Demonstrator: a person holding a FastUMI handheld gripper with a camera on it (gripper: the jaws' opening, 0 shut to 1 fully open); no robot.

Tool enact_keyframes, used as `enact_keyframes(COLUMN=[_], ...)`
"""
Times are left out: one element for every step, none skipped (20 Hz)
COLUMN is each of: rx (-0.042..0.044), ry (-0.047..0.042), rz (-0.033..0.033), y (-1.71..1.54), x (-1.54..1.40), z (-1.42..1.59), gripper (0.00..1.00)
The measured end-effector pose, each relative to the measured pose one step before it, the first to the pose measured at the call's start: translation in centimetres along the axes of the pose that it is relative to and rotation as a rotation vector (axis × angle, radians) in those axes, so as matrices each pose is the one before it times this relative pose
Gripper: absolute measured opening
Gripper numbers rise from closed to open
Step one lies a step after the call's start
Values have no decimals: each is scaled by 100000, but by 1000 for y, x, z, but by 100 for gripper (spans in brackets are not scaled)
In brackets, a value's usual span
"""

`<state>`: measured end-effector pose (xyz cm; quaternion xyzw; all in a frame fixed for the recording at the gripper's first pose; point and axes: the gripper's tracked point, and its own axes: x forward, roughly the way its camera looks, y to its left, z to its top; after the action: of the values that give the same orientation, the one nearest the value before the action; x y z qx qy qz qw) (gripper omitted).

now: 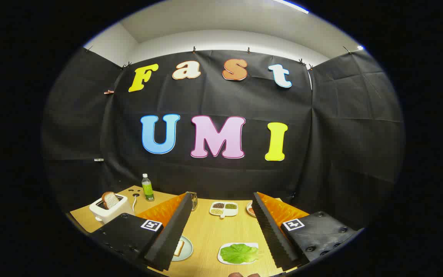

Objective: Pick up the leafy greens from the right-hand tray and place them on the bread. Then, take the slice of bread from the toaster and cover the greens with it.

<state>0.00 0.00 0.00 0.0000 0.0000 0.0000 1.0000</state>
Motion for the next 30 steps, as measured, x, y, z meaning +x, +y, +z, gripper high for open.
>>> enact_keyframes(rx=[-88,-237,-238,190,624,937,890,269,181,172,83,135,85,33,-19,-285,-476,-304,33,292,312,18,-694,-1167,-1048,-613,-187,88,180,458], ry=[704,445,449,693,701,544,327,334,309,-105,-84,179,463,589,324,188,480,761,846,965,857,988,691,722,678,629,493,638,909,983], rz=[321,554,-72,-194,-26,82,275,414,762,451,12,121,101,252,313,167,-24,111,269,468,478,458,18,215,480,556,376,373,334,424], y=[31,153,-83,-194,-50,76,33,26,133,67,-53,-30,-29,-20,92,-19,-150,21,53,34,26,43,-91,-27,-102,-52,-32,-164,-234,-236], x=[-26,-82,-40,-80,27,-96,-27,74,-50,-80,-82,-71,59,159,-79,29,158,51,56,108,186,155,158,41,184,235,214,299,414,491], z=[-183,-199,-247,-222,-227,-135,-52,-16,-2,34,34,-129,-165,-274,-123,-59,-270,-319,-392,-434,-285,-362,-311,-328,-339,-334,-251,-319,-430,-551], gripper=[97,97,97,97,97,97,97,97,97,97,97,97,97,97,97,97,97,97,97,98,97,97,97,97,97,97,97,97,97,97])
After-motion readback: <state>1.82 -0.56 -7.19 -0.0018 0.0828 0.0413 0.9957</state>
